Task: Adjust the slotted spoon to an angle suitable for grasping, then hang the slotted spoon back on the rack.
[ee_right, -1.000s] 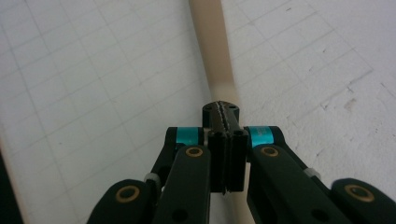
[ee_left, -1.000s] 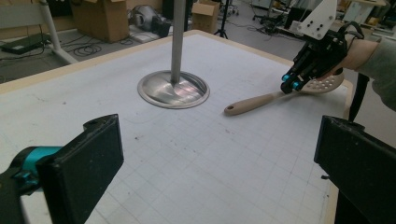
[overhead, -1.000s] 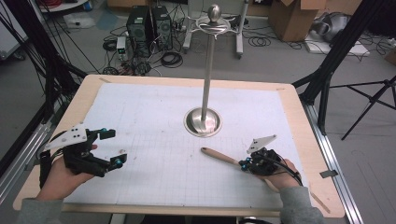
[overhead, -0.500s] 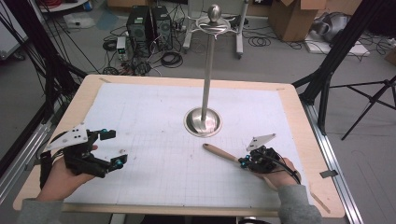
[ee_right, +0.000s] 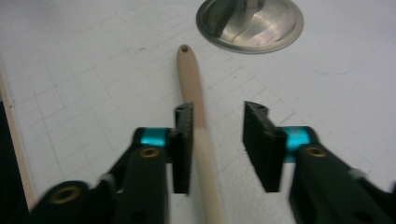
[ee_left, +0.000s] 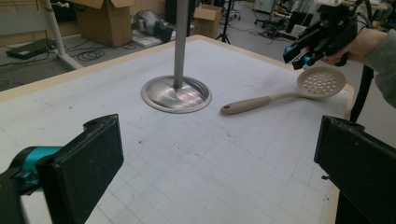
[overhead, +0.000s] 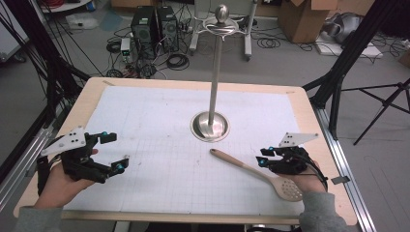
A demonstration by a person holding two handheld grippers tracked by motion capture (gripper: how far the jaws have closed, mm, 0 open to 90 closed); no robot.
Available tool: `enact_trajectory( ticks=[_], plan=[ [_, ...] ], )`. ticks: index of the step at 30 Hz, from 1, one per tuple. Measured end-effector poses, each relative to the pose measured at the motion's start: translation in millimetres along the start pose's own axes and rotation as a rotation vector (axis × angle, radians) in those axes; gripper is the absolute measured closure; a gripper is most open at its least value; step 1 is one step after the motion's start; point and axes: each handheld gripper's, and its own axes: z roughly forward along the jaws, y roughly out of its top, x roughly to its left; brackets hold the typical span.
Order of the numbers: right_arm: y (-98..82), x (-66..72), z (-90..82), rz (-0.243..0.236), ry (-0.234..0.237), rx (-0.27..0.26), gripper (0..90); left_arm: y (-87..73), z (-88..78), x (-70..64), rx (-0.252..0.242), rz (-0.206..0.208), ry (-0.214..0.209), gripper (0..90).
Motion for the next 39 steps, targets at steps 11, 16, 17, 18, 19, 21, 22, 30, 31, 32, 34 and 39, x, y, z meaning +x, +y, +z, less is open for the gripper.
enact_trajectory(
  ticks=[11, 16, 17, 18, 19, 21, 22, 30, 31, 32, 34, 39],
  plan=[
    [4.1, -13.6, -26.2, 0.081, -0.024, -0.038, 8.9, -0.5, 1.0, 2.5, -0.001, -0.003, 0.012, 1.8],
    [1.3, -14.7, -29.5, 0.077, -0.021, -0.042, 0.5, 0.5, -2.9, 2.4, -0.013, -0.004, 0.017, 1.7],
    [1.2, -14.1, -28.9, 0.068, -0.019, -0.04, 0.5, 0.9, -3.8, 2.1, -0.015, -0.005, 0.016, 1.8],
    [1.4, -13.5, -28.3, 0.06, -0.014, -0.039, 0.5, 1.5, -4.7, 2.1, -0.017, -0.003, 0.016, 1.8],
    [1.6, -12.8, -28.0, 0.055, -0.011, -0.035, 0.5, 1.8, -5.4, 2.1, -0.021, -0.004, 0.018, 1.8],
    [1.9, -12.5, -27.2, 0.042, -0.007, -0.034, 0.5, 2.0, -7.4, 2.5, -0.024, -0.004, 0.017, 1.8],
    [1.8, -12.6, -27.0, 0.04, -0.004, -0.033, 0.5, 1.8, -8.6, 3.1, -0.025, -0.008, 0.017, 1.8],
    [-3.1, -15.3, -25.3, 0.011, -0.005, 0.005, 0.7, 0.8, -13.3, 4.8, -0.033, -0.017, 0.027, 1.8],
    [-3.4, -15.3, -25.1, 0.008, -0.006, 0.008, 0.7, 1.3, -13.4, 3.8, -0.034, -0.015, 0.023, 1.8],
    [-3.7, -15.2, -24.9, 0.007, -0.001, 0.01, 0.7, 1.6, -13.2, 3.4, -0.034, -0.013, 0.023, 1.8],
    [-3.5, -14.8, -24.2, 0.003, 0.003, 0.01, 0.7, 1.9, -12.7, 2.8, -0.033, -0.01, 0.022, 1.8],
    [-3.1, -14.6, -19.9, -0.012, 0.014, 0.032, 0.7, 0.6, -11.6, 4.0, -0.026, -0.012, 0.026, 1.7]
  ],
)
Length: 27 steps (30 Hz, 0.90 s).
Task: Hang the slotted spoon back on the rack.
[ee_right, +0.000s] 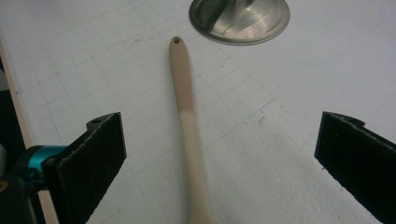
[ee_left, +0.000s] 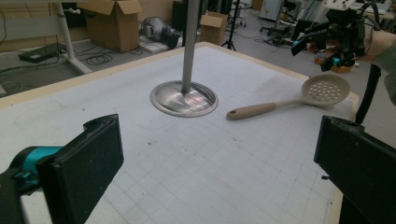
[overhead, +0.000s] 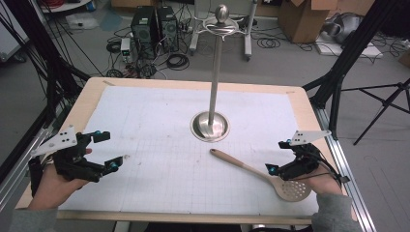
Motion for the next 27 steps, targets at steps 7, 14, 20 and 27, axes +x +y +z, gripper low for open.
enact_trajectory(
  ticks=[7, 14, 20, 27],
  plan=[
    [1.3, 2.3, 6.9, -0.017, 0.001, 0.033, 0.8, -0.9, 2.4, -0.8, 0.009, 0.001, -0.004, 1.8],
    [2.4, 3.6, 15.4, -0.03, 0.003, 0.067, 0.7, -1.3, 3.2, 0.0, 0.011, 0.002, -0.005, 1.7],
    [3.4, 0.3, 23.5, -0.023, -0.003, 0.073, 0.7, -1.8, 3.9, 0.3, 0.015, 0.002, -0.003, 1.8],
    [1.7, 1.5, 33.1, -0.024, 0.012, 0.111, 1.0, -2.7, 5.1, -0.4, 0.022, 0.002, -0.009, 1.8]
  ],
)
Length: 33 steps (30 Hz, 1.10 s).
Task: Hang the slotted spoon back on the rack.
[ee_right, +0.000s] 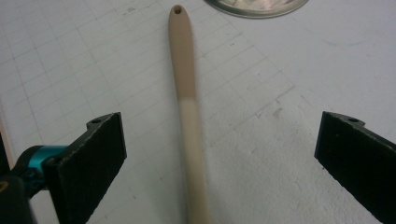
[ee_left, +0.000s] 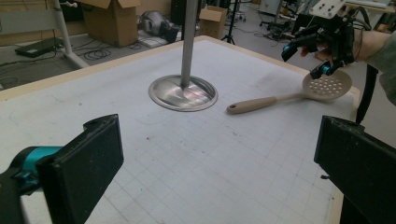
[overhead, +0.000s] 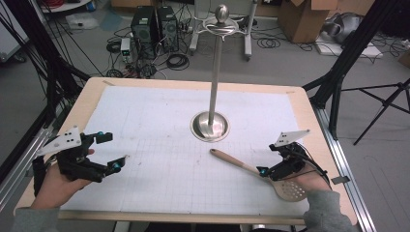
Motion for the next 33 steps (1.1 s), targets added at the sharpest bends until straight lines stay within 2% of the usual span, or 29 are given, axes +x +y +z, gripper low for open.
enact_trajectory(
  ticks=[9, 22, 25, 33],
  plan=[
    [-3.2, -0.4, 10.5, -0.005, 0.034, 0.048, 4.6, -0.1, -0.6, 0.1, -0.002, 0.001, -0.001, 1.8],
    [-6.7, -0.2, 21.5, -0.021, 0.055, 0.109, 7.2, -0.6, -0.2, -0.1, 0.0, 0.0, 0.0, 1.7],
    [-7.9, -0.3, 23.3, -0.023, 0.065, 0.125, 13.3, 0.0, -0.6, -0.5, -0.004, 0.002, 0.001, 1.8],
    [-9.3, 1.3, 29.0, -0.033, 0.078, 0.177, 16.5, -0.4, -0.2, -0.7, -0.001, 0.002, 0.0, 1.8]
  ],
)
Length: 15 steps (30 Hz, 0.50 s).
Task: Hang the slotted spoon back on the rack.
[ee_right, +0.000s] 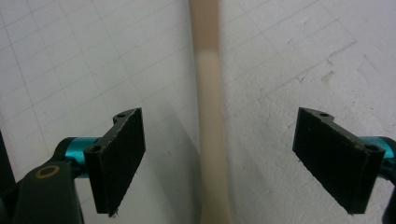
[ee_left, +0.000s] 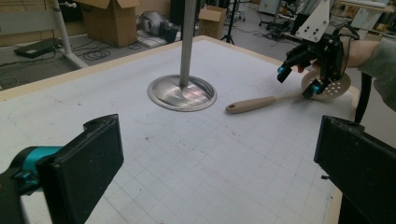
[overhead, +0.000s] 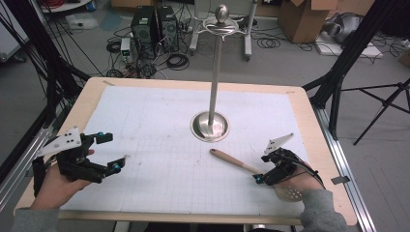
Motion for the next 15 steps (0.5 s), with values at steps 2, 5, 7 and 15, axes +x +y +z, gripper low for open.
enact_trajectory(
  ticks=[2, 5, 7, 15],
  plan=[
    [0.1, 0.0, 1.8, -0.008, 0.001, 0.009, 17.6, 0.1, 0.2, -0.1, 0.0, 0.001, -0.001, 1.7],
    [0.1, 0.5, 2.7, -0.016, 0.006, 0.022, 21.4, 0.1, 0.1, -0.1, 0.0, 0.001, 0.0, 1.8],
    [0.0, 1.0, 3.0, -0.018, 0.01, 0.031, 23.8, 0.0, 0.0, -0.1, 0.001, 0.0, 0.0, 1.8],
    [0.3, 2.6, 6.1, -0.02, 0.013, 0.075, 36.5, 0.1, -0.5, -0.1, 0.002, 0.001, -0.001, 1.8]
  ],
)
